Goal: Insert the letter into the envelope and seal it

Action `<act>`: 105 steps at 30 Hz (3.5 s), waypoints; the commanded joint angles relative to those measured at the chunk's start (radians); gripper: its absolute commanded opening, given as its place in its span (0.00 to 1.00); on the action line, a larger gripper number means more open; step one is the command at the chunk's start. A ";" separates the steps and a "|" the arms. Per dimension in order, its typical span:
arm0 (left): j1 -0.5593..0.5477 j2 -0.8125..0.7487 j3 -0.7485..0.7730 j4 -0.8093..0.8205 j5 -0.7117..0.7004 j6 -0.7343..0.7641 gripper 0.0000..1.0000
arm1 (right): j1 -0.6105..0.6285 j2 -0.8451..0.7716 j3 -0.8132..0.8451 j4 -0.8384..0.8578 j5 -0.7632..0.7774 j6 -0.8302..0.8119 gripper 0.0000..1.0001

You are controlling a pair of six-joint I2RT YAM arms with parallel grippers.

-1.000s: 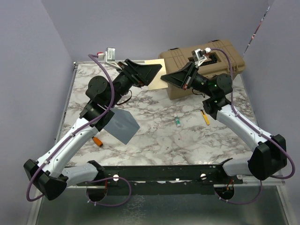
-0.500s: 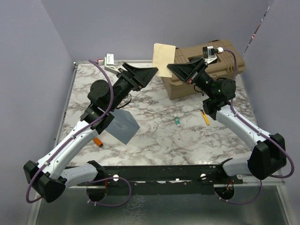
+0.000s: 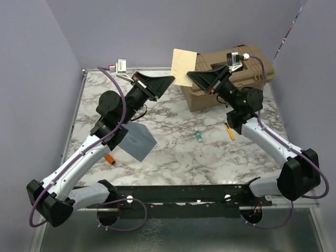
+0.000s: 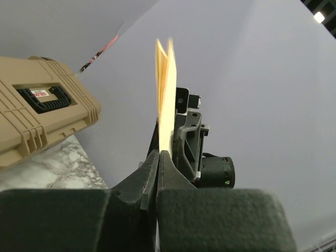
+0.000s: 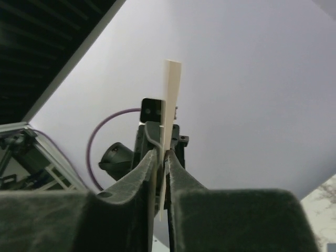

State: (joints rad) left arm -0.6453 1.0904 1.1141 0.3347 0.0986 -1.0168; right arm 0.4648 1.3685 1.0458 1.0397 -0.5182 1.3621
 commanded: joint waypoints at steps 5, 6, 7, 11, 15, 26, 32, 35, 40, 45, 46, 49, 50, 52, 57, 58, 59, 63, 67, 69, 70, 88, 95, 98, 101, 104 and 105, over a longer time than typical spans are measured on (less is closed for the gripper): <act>0.002 -0.003 0.082 -0.109 0.164 0.214 0.00 | 0.001 -0.047 0.060 -0.184 -0.051 -0.161 0.36; 0.002 -0.001 0.086 -0.111 0.181 0.220 0.00 | 0.001 -0.048 0.063 -0.185 -0.050 -0.162 0.36; 0.003 -0.003 0.087 -0.113 0.193 0.223 0.00 | 0.001 -0.048 0.068 -0.184 -0.047 -0.162 0.36; 0.003 -0.011 0.084 -0.119 0.192 0.233 0.00 | -0.003 -0.050 0.077 -0.184 -0.042 -0.166 0.36; 0.003 -0.014 0.080 -0.117 0.194 0.230 0.00 | -0.008 -0.063 0.077 -0.185 -0.029 -0.164 0.33; 0.000 0.031 0.002 0.117 0.205 0.113 0.78 | -0.008 -0.029 0.053 -0.054 0.138 -0.027 0.00; -0.008 0.104 0.001 0.198 0.184 0.042 0.79 | -0.008 -0.020 0.039 -0.027 0.189 -0.009 0.00; -0.010 0.121 -0.003 0.240 0.162 0.015 0.76 | -0.009 -0.012 0.034 -0.022 0.199 -0.002 0.00; -0.012 0.161 0.000 0.309 0.184 -0.006 0.63 | -0.008 0.007 0.026 -0.004 0.194 0.029 0.00; -0.014 0.184 0.007 0.347 0.181 -0.007 0.50 | -0.008 0.022 0.016 0.024 0.191 0.061 0.00; -0.012 0.189 0.010 0.350 0.181 -0.008 0.48 | -0.008 0.023 0.016 0.024 0.190 0.062 0.00; -0.013 0.209 0.016 0.356 0.178 -0.018 0.45 | -0.008 0.028 0.018 0.023 0.184 0.062 0.00; -0.014 0.216 0.019 0.356 0.176 -0.020 0.44 | -0.009 0.028 0.019 0.019 0.178 0.062 0.00; -0.013 0.221 0.021 0.356 0.172 -0.020 0.39 | -0.008 0.029 0.019 0.015 0.164 0.054 0.00; -0.014 0.216 0.012 0.356 0.176 -0.005 0.06 | -0.008 -0.003 -0.007 -0.034 0.159 0.017 0.00; -0.013 0.214 0.007 0.356 0.174 -0.002 0.00 | -0.008 -0.005 -0.013 -0.034 0.156 0.016 0.00; -0.014 0.210 0.003 0.356 0.174 0.001 0.00 | -0.009 -0.007 -0.016 -0.030 0.152 0.014 0.00; -0.011 0.181 -0.020 0.343 0.182 0.033 0.00 | -0.020 -0.020 -0.012 -0.050 0.115 0.005 0.18; -0.007 0.124 -0.016 0.215 0.223 0.156 0.00 | -0.060 -0.047 -0.018 -0.080 0.046 -0.004 0.45; -0.008 0.093 -0.004 0.116 0.254 0.239 0.00 | -0.081 -0.080 -0.038 -0.114 0.030 -0.037 0.51; -0.008 0.080 0.002 0.065 0.271 0.284 0.00 | -0.092 -0.100 -0.045 -0.144 0.025 -0.064 0.52; -0.007 0.112 0.177 -0.894 0.377 1.201 0.00 | -0.134 0.017 0.749 -1.742 -0.520 -1.625 0.90; -0.007 0.172 0.248 -1.043 0.441 1.323 0.00 | -0.122 0.087 0.768 -1.912 -0.645 -1.784 0.92; -0.006 0.177 0.262 -1.054 0.471 1.345 0.00 | -0.072 0.109 0.743 -1.937 -0.631 -1.799 0.92; -0.007 0.181 0.272 -1.065 0.503 1.367 0.00 | -0.016 0.126 0.696 -1.948 -0.599 -1.808 0.92; -0.006 0.180 0.276 -1.079 0.519 1.387 0.00 | 0.028 0.145 0.660 -1.952 -0.583 -1.811 0.93; -0.007 0.179 0.277 -1.085 0.527 1.395 0.00 | 0.041 0.154 0.653 -1.953 -0.578 -1.810 0.93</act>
State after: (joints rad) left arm -0.6544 1.2728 1.3632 -0.7010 0.5529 0.3119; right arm 0.4595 1.4986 1.7290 -0.8577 -1.0931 -0.4118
